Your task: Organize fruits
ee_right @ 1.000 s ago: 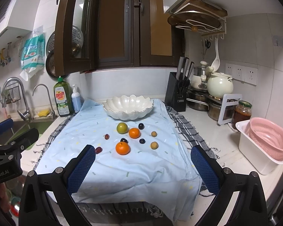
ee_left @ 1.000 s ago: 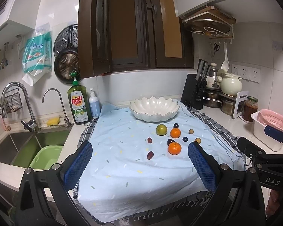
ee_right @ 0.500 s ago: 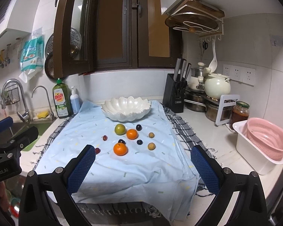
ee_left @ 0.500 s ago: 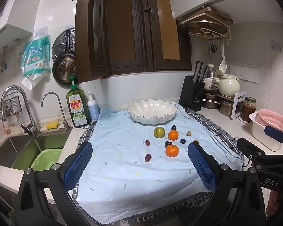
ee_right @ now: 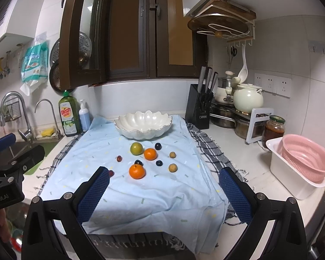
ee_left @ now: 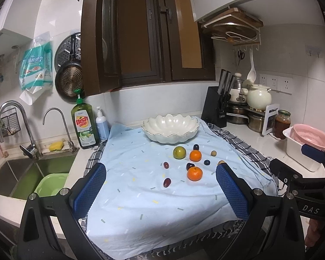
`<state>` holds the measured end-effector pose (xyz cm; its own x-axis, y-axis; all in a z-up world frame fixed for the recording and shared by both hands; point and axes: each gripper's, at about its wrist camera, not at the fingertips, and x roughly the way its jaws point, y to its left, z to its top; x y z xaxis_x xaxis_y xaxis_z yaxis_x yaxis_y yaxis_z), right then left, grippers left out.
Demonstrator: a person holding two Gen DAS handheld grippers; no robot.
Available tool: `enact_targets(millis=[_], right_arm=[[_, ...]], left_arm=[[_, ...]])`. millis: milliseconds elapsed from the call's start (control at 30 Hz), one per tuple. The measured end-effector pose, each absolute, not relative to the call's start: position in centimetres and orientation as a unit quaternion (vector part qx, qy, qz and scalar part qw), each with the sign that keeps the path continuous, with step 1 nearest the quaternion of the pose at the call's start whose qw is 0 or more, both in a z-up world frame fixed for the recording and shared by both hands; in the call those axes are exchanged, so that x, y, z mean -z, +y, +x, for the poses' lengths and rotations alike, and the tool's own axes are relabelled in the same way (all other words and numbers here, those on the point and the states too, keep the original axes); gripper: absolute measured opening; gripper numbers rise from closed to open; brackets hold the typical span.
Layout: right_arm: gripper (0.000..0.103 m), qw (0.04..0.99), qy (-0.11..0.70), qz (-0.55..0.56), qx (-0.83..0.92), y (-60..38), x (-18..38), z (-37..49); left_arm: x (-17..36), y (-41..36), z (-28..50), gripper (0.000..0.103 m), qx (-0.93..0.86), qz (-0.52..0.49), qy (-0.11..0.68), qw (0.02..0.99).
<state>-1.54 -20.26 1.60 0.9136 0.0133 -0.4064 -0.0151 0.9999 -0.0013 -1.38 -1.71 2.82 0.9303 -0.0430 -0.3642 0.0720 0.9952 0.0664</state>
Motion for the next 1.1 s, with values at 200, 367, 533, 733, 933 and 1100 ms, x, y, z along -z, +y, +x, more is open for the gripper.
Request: enact_targets(millis=[200, 367, 533, 733, 933, 1100], right_arm=[[0.102, 0.977, 0.213, -0.006, -0.007, -19.8, -1.1, -0.3], [0.102, 0.975, 0.221, -0.012, -0.01, -19.0, -0.2, 1.7], [0.102, 0.973, 0.228, -0.015, -0.02, -18.0, 0.4, 4.4], [0.101, 0.969, 0.244, -0.014, -0.03, -17.0, 1.8, 7.7], [0.093, 0.961, 0.274, -0.01, -0.045, -16.2, 3.5, 11.0], [0.086, 0.95, 0.307, -0.008, -0.06, -15.6, 5.4, 13.5]], left_arm=[[-1.9, -1.4, 0.1, 0.103, 0.04, 0.039, 0.194, 0.979], [-1.1, -1.0, 2.4, 0.103, 0.047, 0.047, 0.202, 0.977], [-0.4, -0.6, 5.2, 0.096, 0.047, 0.059, 0.213, 0.974], [0.9, -0.3, 8.7, 0.086, 0.055, 0.071, 0.239, 0.967], [2.9, -0.4, 11.5, 0.077, 0.063, 0.097, 0.261, 0.958], [4.8, -0.5, 13.8, 0.066, 0.08, 0.108, 0.29, 0.948]])
